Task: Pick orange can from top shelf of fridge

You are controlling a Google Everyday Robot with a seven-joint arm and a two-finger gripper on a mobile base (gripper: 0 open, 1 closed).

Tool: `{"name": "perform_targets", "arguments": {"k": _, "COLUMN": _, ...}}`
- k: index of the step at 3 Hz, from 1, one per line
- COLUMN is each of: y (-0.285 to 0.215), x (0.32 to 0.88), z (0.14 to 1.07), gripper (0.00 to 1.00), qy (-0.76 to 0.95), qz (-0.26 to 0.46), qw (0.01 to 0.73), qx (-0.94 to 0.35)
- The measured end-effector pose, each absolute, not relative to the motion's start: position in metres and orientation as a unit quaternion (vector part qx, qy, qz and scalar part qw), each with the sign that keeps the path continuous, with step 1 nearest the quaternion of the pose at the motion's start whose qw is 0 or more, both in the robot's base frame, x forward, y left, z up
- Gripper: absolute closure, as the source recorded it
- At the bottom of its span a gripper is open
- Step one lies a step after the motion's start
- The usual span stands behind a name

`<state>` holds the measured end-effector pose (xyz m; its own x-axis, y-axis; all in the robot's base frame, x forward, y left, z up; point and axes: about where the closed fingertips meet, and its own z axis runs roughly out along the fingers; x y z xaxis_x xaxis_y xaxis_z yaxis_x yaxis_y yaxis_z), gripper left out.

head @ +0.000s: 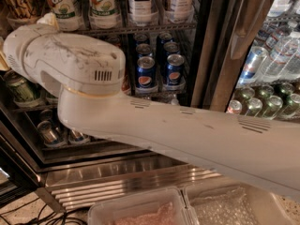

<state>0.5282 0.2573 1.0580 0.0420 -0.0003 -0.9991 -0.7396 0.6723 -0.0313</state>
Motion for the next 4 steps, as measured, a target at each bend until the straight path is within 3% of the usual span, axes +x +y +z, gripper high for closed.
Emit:
{"name": "perform_targets", "arguments": {"k": 2, "y": 0.277, "x": 0.538, "z": 1.046, "gripper": 0.04, "qy": 0.624, "qz": 0.299, "qw": 0.663, "qx": -0.285}}
{"name": "perform_targets", "arguments": {"k": 4, "y": 0.277, "x": 0.551, "z": 1.060, "gripper": 0.08, "qy": 0.609, "qz": 0.259, "qw": 0.686, "qx": -0.302}}
